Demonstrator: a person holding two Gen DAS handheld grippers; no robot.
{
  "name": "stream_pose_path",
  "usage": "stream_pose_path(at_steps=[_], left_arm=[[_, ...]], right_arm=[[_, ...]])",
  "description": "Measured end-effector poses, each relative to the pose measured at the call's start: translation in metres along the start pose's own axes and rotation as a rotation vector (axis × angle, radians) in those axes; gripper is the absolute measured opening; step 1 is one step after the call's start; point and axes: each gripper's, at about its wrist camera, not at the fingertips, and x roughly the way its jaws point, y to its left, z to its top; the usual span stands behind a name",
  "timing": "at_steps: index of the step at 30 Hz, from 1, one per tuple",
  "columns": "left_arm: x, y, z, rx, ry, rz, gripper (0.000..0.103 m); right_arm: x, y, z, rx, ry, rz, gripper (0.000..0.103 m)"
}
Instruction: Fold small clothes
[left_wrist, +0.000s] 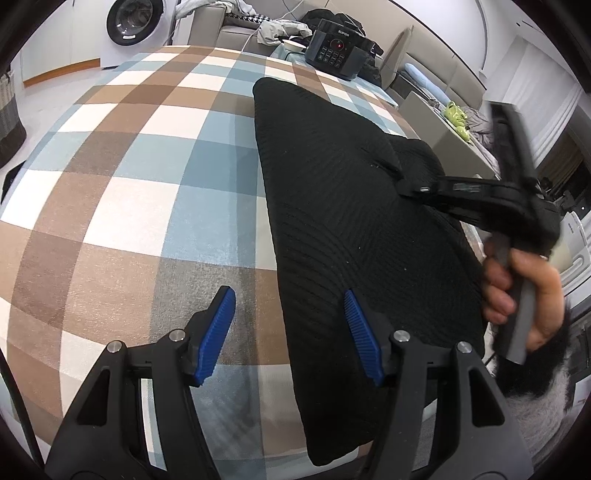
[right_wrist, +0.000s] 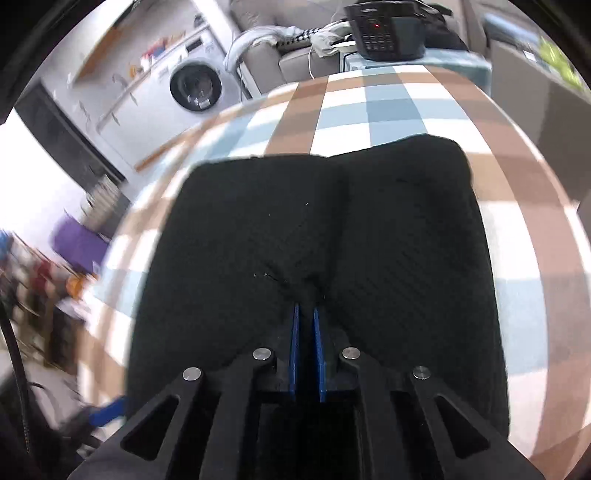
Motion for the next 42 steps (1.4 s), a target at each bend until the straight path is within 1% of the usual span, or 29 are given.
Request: stream_pose_path(at_steps=[2,3,6,8,9,10,11,12,14,15,17,18,19,20,22,23,26,28,30,31,32,34,35,37,38,39,40,41,42], left_arm=[[-0.003,0.002,-0.002,-0.003,-0.003,-0.006,0.059],[-0.004,0.003,-0.003,-0.009,-0.006,-0.012,0.059],[-0.005,0.008,-0.004,-0.026,-0.008,-0.025,0.059],[-0.007,0.008,-0.006,-0.029,-0.009,-0.026,0.059],[-0.008,0.007,-0.007,-0.026,-0.010,-0.024,0.059],[-0.009,0.006,-0.008,-0.019,-0.013,-0.019,0.059],[-0.010,0.005,-0.008,-0.014,-0.016,-0.016,0.059],[-0.011,0.003,-0.009,-0.010,-0.018,-0.014,0.059],[-0.015,0.001,-0.011,-0.005,-0.025,-0.006,0.059],[-0.018,0.001,-0.013,-0.005,-0.028,-0.002,0.059],[-0.025,0.000,-0.018,-0.006,-0.038,-0.004,0.059],[-0.028,-0.001,-0.020,-0.006,-0.043,-0.006,0.059],[-0.032,-0.001,-0.024,-0.006,-0.049,-0.005,0.059],[-0.034,-0.001,-0.026,-0.006,-0.050,-0.006,0.059],[-0.037,-0.002,-0.032,-0.009,-0.045,-0.015,0.059],[-0.038,-0.003,-0.035,-0.008,-0.040,-0.021,0.059],[-0.035,-0.011,-0.044,0.013,-0.019,-0.041,0.059],[-0.031,-0.017,-0.048,0.029,-0.011,-0.053,0.059],[-0.027,-0.024,-0.051,0.054,-0.002,-0.047,0.059],[-0.025,-0.026,-0.053,0.061,0.000,-0.038,0.059],[-0.024,-0.027,-0.053,0.063,0.005,-0.038,0.059],[-0.023,-0.029,-0.053,0.063,0.009,-0.045,0.059],[-0.024,-0.029,-0.053,0.069,0.008,-0.042,0.059],[-0.024,-0.029,-0.052,0.075,0.004,-0.036,0.059],[-0.023,-0.028,-0.051,0.070,0.005,-0.038,0.059],[-0.023,-0.027,-0.050,0.065,0.008,-0.040,0.059],[-0.023,-0.026,-0.049,0.060,0.008,-0.035,0.059],[-0.023,-0.025,-0.049,0.059,0.006,-0.032,0.059],[-0.023,-0.024,-0.048,0.057,0.006,-0.032,0.059]], right_arm=[[-0.021,-0.005,-0.017,-0.008,-0.013,0.063,0.027],[-0.030,-0.005,-0.028,-0.015,-0.016,0.076,0.029],[-0.048,-0.003,-0.070,-0.038,0.016,0.131,0.030],[-0.050,0.004,-0.090,-0.058,0.027,0.130,0.030],[-0.051,0.006,-0.097,-0.079,0.017,0.117,0.029],[-0.051,0.009,-0.104,-0.094,0.006,0.112,0.026],[-0.051,0.011,-0.105,-0.100,0.013,0.125,0.015],[-0.052,0.015,-0.105,-0.109,0.007,0.137,0.010],[-0.058,0.024,-0.106,-0.158,-0.037,0.119,0.006],[-0.057,0.025,-0.106,-0.172,-0.049,0.094,0.006],[-0.046,0.016,-0.105,-0.137,-0.009,0.024,0.005],[-0.042,0.011,-0.106,-0.112,0.003,0.015,0.006],[-0.043,0.008,-0.109,-0.097,0.005,0.022,0.006],[-0.047,0.007,-0.110,-0.080,-0.004,0.041,0.009],[-0.063,0.004,-0.115,-0.064,-0.039,0.093,0.014],[-0.070,0.002,-0.118,-0.070,-0.049,0.104,0.019],[-0.078,0.000,-0.134,-0.110,-0.030,0.114,0.023],[-0.078,0.000,-0.145,-0.136,-0.019,0.100,0.023],[-0.070,0.002,-0.149,-0.152,-0.020,0.077,0.023],[-0.067,0.004,-0.152,-0.149,-0.021,0.066,0.016],[-0.069,0.006,-0.152,-0.148,-0.021,0.090,0.005],[-0.079,0.008,-0.152,-0.155,-0.061,0.104,0.005],[-0.078,0.007,-0.151,-0.144,-0.047,0.104,0.005],[-0.067,-0.003,-0.151,-0.110,-0.006,0.048,0.005],[-0.065,-0.007,-0.152,-0.088,0.007,0.045,0.005],[-0.070,-0.007,-0.153,-0.079,-0.003,0.060,0.006],[-0.079,-0.008,-0.151,-0.073,-0.022,0.077,0.010],[-0.089,-0.009,-0.151,-0.066,-0.060,0.100,0.014],[-0.098,-0.011,-0.150,-0.058,-0.091,0.102,0.018]])
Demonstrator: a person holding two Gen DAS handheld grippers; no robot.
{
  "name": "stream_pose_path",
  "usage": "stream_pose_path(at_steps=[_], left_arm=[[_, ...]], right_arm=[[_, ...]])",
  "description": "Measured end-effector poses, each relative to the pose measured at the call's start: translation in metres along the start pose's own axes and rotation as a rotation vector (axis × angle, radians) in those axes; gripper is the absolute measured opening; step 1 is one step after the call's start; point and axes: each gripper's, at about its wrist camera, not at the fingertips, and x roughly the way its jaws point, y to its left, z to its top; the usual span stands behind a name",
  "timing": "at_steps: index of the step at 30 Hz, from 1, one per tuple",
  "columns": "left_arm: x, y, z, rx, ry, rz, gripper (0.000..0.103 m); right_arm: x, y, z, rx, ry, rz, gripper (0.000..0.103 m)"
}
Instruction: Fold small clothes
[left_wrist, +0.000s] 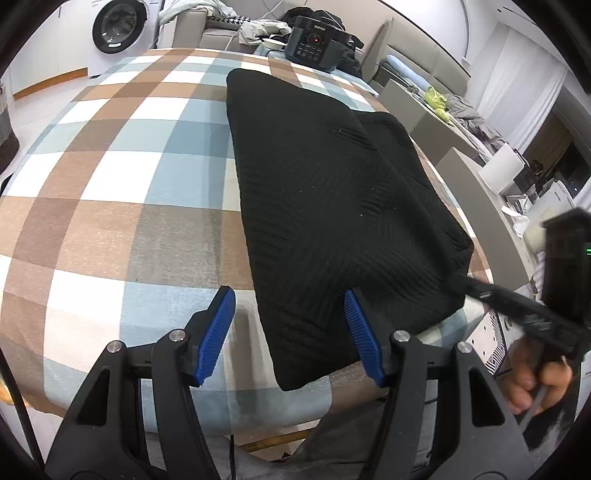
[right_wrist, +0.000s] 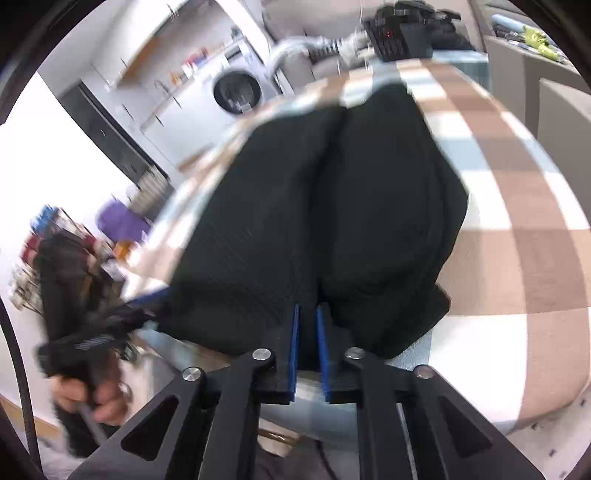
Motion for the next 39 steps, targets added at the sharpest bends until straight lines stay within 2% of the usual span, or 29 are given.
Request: stream_pose_path(at_steps=[1,4,6,8,9,10,11,13,15,17,20,22,25,26,28,33,35,37,39], left_arm=[[0.000,0.001,0.001,-0.002,0.001,-0.001,0.059],[0.003,0.002,0.004,-0.005,0.000,-0.003,0.059],[0.005,0.002,0.005,-0.009,0.000,-0.006,0.059],[0.007,0.002,0.006,-0.013,-0.005,-0.010,0.059],[0.007,0.002,0.007,-0.020,-0.010,-0.016,0.059],[0.008,0.003,0.008,-0.032,-0.012,-0.024,0.058],[0.010,0.004,0.009,-0.047,-0.011,-0.029,0.056],[0.011,0.004,0.011,-0.053,-0.011,-0.033,0.054],[0.012,0.004,0.013,-0.053,-0.010,-0.033,0.054],[0.014,0.004,0.015,-0.054,-0.007,-0.033,0.054],[0.015,0.004,0.017,-0.047,-0.004,-0.030,0.054],[0.015,0.005,0.018,-0.046,-0.004,-0.029,0.054],[0.013,0.006,0.019,-0.045,-0.011,-0.026,0.054],[0.013,0.007,0.019,-0.045,-0.013,-0.022,0.054],[0.012,0.009,0.019,-0.050,-0.016,-0.017,0.054],[0.015,0.016,0.017,-0.066,-0.003,-0.026,0.055],[0.016,0.017,0.018,-0.061,0.001,-0.040,0.055],[0.017,0.017,0.020,-0.050,0.001,-0.042,0.054],[0.018,0.017,0.022,-0.046,0.001,-0.042,0.054]], right_arm=[[-0.007,-0.002,0.001,0.005,-0.023,-0.022,0.023],[-0.009,-0.015,0.006,0.037,-0.037,-0.140,0.025],[0.000,-0.025,0.005,0.084,-0.029,-0.154,0.025],[0.006,-0.023,0.005,0.073,-0.052,-0.166,0.024],[0.008,-0.021,0.005,0.056,-0.057,-0.192,0.022],[0.011,-0.020,0.006,0.044,-0.051,-0.221,0.012],[0.013,-0.020,0.007,0.044,-0.045,-0.232,0.011],[0.007,-0.025,0.010,0.052,-0.043,-0.228,0.011],[-0.004,-0.021,0.012,0.033,-0.082,-0.210,0.012],[-0.008,-0.013,0.021,0.027,-0.116,-0.154,0.029],[0.008,-0.002,0.043,0.015,-0.110,-0.092,0.036],[0.032,0.004,0.063,0.003,-0.072,-0.064,0.037],[0.077,0.006,0.083,0.007,0.050,-0.058,0.036],[0.094,0.007,0.087,0.000,0.106,-0.074,0.026],[0.106,0.009,0.089,-0.050,0.130,-0.084,0.009],[0.093,-0.005,0.096,-0.008,0.102,-0.119,0.010],[0.089,-0.008,0.105,0.004,0.077,-0.131,0.014],[0.093,-0.011,0.121,0.036,0.053,-0.106,0.015],[0.101,-0.011,0.136,0.061,0.051,-0.065,0.026]])
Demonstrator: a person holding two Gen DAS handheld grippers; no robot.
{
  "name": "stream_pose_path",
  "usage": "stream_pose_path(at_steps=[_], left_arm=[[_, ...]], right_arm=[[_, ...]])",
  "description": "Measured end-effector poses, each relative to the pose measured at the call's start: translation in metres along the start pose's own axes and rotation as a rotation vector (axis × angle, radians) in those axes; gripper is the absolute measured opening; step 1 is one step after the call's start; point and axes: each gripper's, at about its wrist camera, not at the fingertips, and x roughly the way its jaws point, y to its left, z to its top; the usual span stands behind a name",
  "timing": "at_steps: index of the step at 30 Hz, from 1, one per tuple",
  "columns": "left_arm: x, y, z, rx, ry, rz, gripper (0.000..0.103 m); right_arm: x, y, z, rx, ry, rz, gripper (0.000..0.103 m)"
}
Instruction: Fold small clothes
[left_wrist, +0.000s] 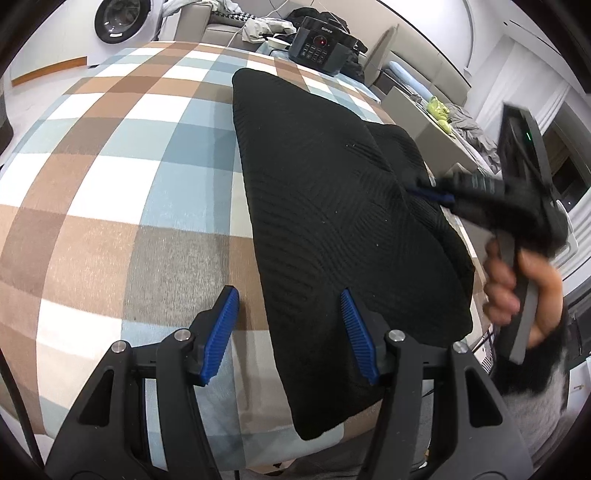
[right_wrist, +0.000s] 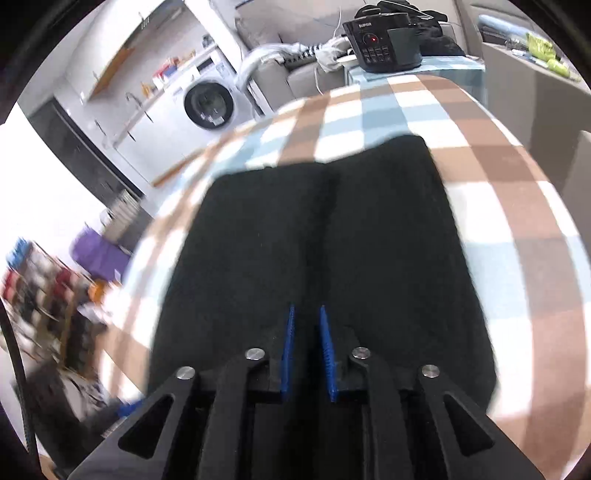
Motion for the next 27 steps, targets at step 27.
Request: stream_pose_path(at_steps=[27], left_arm=[[0.012,0.002,0.018,-0.027,-0.002,-0.009,0.055]], right_arm=[[-0.016,0.012,-0.082,-0.109,0.054,-0.010,0.007]])
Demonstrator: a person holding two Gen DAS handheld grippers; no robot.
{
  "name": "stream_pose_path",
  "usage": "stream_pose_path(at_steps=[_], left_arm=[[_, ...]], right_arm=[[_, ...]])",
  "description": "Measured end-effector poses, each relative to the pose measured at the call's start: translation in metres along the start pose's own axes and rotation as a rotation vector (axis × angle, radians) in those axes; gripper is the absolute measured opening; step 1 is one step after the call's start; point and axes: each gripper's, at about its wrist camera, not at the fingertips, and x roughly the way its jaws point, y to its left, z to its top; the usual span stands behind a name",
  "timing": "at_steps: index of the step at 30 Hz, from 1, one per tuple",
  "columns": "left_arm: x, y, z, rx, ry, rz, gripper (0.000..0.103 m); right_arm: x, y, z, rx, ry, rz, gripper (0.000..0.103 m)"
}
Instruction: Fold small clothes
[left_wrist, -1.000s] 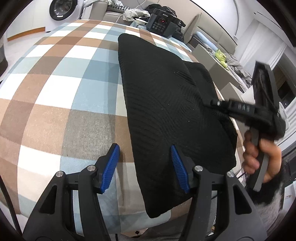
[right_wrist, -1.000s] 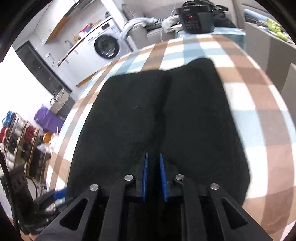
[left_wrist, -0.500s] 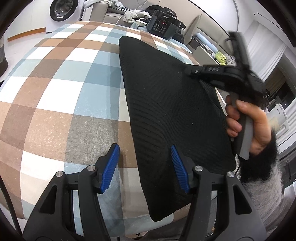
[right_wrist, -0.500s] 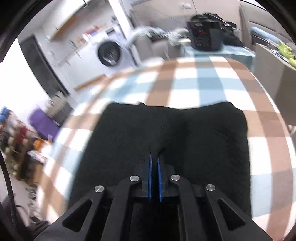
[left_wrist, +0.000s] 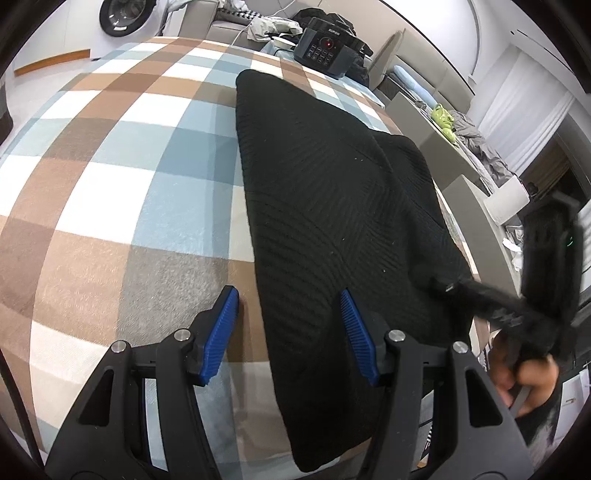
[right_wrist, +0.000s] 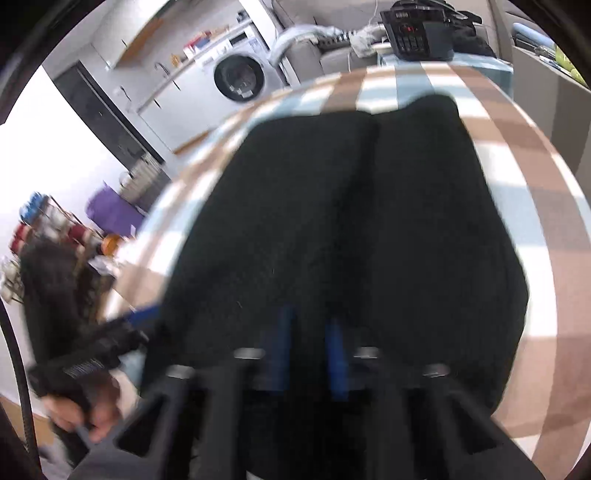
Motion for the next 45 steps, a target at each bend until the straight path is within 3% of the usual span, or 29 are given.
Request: stream_pose_path(at_steps=[4,8,11,15,16,17,19,20,25,27,29,31,33,34,37,45], left_arm=[[-0.003,-0.003,0.000,0.010,-0.009,0.023,0.055],[-0.003,-0.001,-0.001,0.000,-0.006,0.025,0.054],[0.004,-0.002,0.000,-0.003,0.008,0.009,0.054],[0.012,-0.010,0.002,0.004,0.011,-0.010,0.054],[0.013,-0.012,0.003,0.005,0.008,-0.017,0.051],[0.013,-0.014,0.003,0.009,0.002,-0.014,0.044],[0.012,-0.015,0.003,0.014,-0.019,-0.002,0.029],[0.010,-0.014,0.004,0.013,-0.032,-0.008,0.021],[0.007,-0.002,0.006,-0.033,-0.039,-0.012,0.020],[0.005,-0.001,0.006,-0.037,-0.033,-0.013,0.021],[0.004,-0.002,0.006,-0.027,-0.022,-0.002,0.026],[0.003,-0.002,0.005,-0.022,-0.020,-0.002,0.027],[0.004,-0.002,0.004,-0.015,-0.028,-0.002,0.027],[0.004,-0.002,0.003,-0.012,-0.036,-0.002,0.025],[0.004,-0.001,0.004,-0.003,-0.051,-0.001,0.021],[0.014,0.021,0.045,-0.009,-0.092,0.064,0.021]], right_arm=[[-0.027,-0.007,-0.009,0.026,-0.064,-0.025,0.008],[-0.075,-0.030,-0.029,0.088,-0.172,-0.116,0.028],[-0.083,-0.057,-0.040,0.185,-0.175,-0.119,0.037],[-0.074,-0.071,-0.042,0.227,-0.154,-0.095,0.036],[-0.068,-0.066,-0.040,0.208,-0.163,-0.097,0.029],[-0.063,-0.063,-0.039,0.195,-0.153,-0.116,0.018],[-0.063,-0.057,-0.037,0.183,-0.159,-0.081,0.011],[-0.067,-0.052,-0.036,0.163,-0.174,-0.068,0.011],[-0.059,-0.059,-0.043,0.189,-0.104,-0.097,0.013],[-0.067,-0.059,-0.045,0.198,-0.131,-0.057,0.022],[-0.072,-0.059,-0.045,0.199,-0.150,-0.015,0.042],[-0.067,-0.054,-0.042,0.162,-0.152,-0.027,0.042],[-0.056,-0.049,-0.040,0.129,-0.134,-0.061,0.035],[-0.050,-0.046,-0.040,0.129,-0.129,-0.061,0.024],[-0.042,-0.042,-0.034,0.113,-0.132,-0.067,0.018],[-0.006,-0.027,0.007,0.109,-0.134,-0.059,0.016]])
